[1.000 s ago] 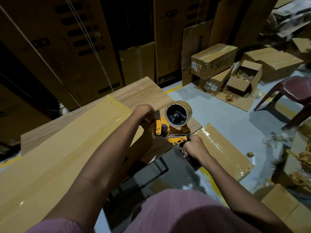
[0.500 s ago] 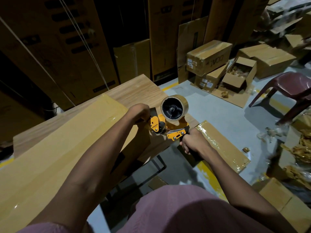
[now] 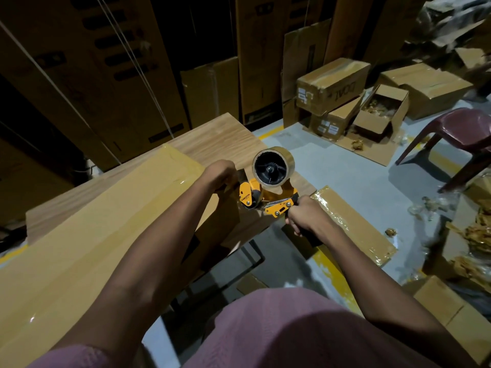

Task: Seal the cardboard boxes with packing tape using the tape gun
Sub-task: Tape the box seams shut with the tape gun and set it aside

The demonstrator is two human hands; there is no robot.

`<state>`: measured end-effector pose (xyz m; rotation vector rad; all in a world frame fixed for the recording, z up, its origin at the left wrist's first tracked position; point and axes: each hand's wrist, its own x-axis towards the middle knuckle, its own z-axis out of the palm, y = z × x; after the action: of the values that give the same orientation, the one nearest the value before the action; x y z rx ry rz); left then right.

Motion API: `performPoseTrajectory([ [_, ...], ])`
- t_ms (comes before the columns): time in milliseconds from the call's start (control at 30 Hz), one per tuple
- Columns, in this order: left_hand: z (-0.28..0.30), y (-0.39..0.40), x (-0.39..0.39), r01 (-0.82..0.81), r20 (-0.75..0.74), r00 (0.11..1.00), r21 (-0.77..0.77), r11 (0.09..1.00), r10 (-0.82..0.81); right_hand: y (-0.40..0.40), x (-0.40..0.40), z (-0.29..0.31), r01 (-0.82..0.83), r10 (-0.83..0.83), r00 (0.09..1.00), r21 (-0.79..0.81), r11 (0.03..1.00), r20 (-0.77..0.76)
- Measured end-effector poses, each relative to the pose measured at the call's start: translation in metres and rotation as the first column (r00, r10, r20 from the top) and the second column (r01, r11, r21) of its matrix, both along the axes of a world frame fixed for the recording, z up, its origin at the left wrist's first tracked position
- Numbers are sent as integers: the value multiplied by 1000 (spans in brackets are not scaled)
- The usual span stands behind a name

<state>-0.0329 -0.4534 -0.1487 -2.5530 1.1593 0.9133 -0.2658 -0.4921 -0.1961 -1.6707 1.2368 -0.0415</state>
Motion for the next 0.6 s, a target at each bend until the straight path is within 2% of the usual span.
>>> performPoseTrajectory([
  [133, -15, -3, 1, -65, 35, 997, -37, 997, 66, 0, -1, -10, -11, 12, 1000, 9, 1000, -18],
  [200, -24, -3, 5, -119, -4, 993, -99, 988, 119, 0, -2, -12, -26, 27, 999, 2, 1000, -44],
  [300, -31, -3, 6, -244, -142, 965, -167, 955, 222, 10, -11, -11, -79, 69, 982, -50, 996, -174],
  [333, -35, -5, 4, -263, -184, 955, -173, 949, 231, 17, -17, -15, -81, 68, 975, -54, 995, -210],
  [400, -42, -10, 2, -239, -175, 961, -123, 963, 216, 32, -30, -26, -58, 54, 970, -14, 998, -238],
  [600, -86, -26, 20, -175, -92, 981, -62, 983, 169, 35, -32, -45, 139, -135, 986, 30, 990, -92],
])
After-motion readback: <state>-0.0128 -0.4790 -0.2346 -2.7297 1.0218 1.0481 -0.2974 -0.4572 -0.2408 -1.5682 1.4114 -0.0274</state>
